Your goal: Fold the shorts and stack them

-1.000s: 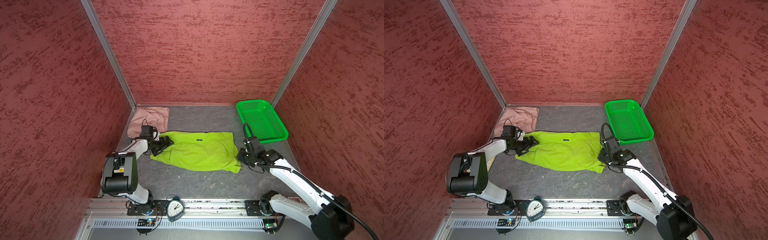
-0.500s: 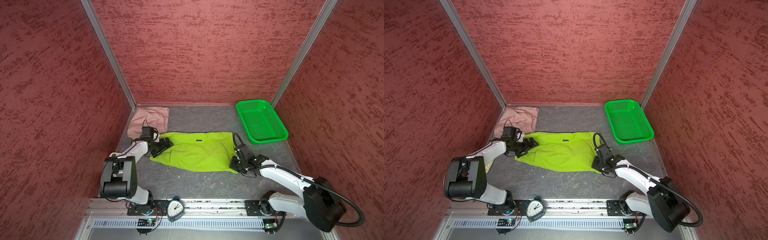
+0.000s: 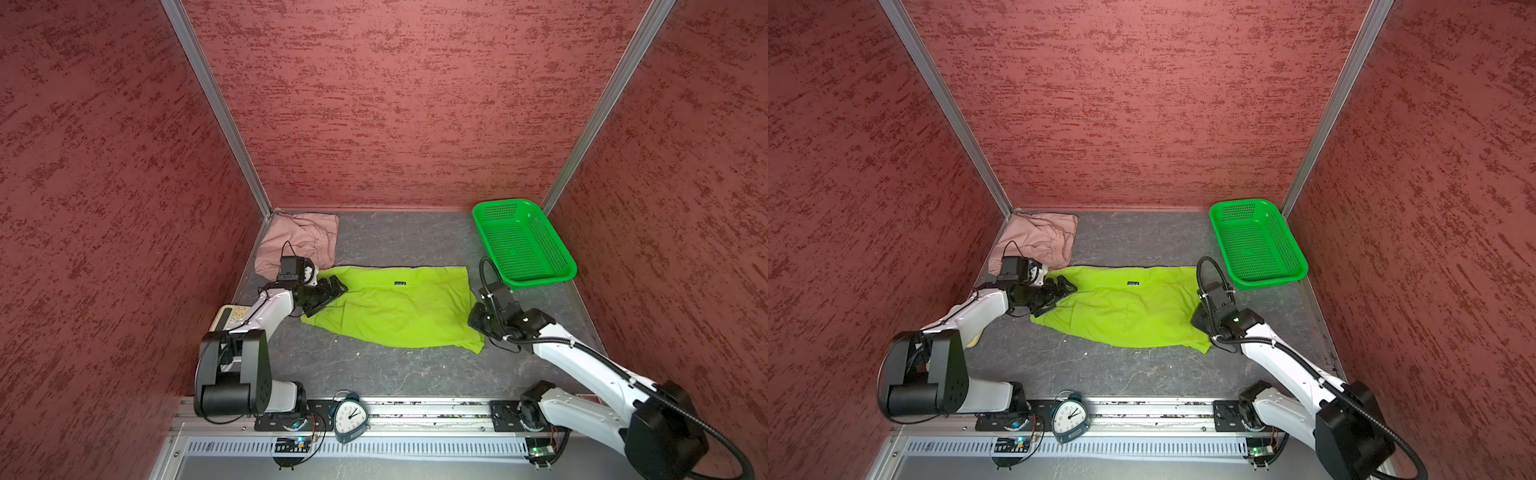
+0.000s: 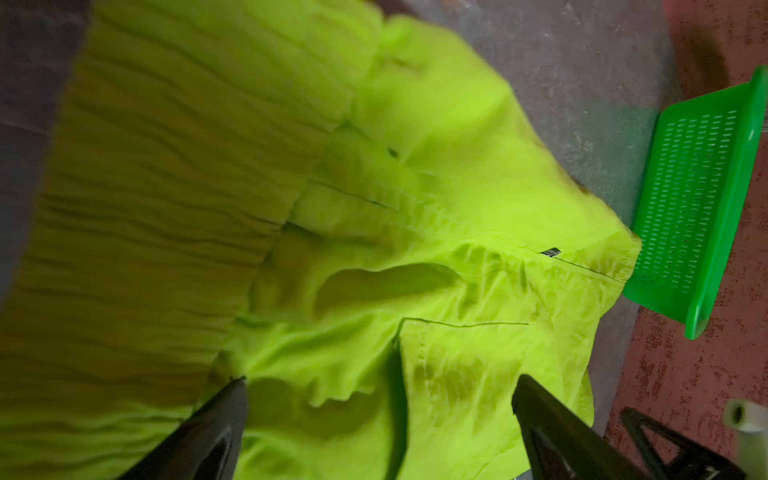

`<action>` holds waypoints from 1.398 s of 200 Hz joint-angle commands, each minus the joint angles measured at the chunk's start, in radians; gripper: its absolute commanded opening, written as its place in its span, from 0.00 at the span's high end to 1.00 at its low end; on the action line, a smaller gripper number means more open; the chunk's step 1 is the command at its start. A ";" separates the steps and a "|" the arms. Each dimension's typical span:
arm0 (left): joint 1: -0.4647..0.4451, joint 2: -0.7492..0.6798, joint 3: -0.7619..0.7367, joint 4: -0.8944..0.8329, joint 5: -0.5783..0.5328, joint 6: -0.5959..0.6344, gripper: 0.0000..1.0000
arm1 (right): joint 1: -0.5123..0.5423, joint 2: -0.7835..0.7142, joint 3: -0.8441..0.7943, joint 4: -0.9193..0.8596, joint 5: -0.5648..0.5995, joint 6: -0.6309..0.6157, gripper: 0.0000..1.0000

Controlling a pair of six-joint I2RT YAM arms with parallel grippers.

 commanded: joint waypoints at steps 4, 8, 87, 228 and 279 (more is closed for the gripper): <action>0.016 -0.100 0.088 -0.138 -0.128 0.026 0.01 | 0.006 0.106 0.117 0.095 -0.022 -0.228 0.77; 0.027 -0.111 0.093 -0.152 -0.149 0.028 0.01 | 0.012 0.125 0.132 0.119 -0.032 -0.240 0.76; -0.141 0.047 0.249 0.089 -0.068 0.139 0.01 | 0.090 0.536 0.269 0.357 -0.236 -0.301 0.73; -0.171 0.266 0.109 0.073 -0.099 0.078 0.01 | -0.068 0.503 -0.032 0.396 -0.171 -0.197 0.68; -0.163 0.136 0.269 -0.033 -0.094 0.094 0.01 | -0.079 0.415 0.138 0.312 -0.206 -0.438 0.54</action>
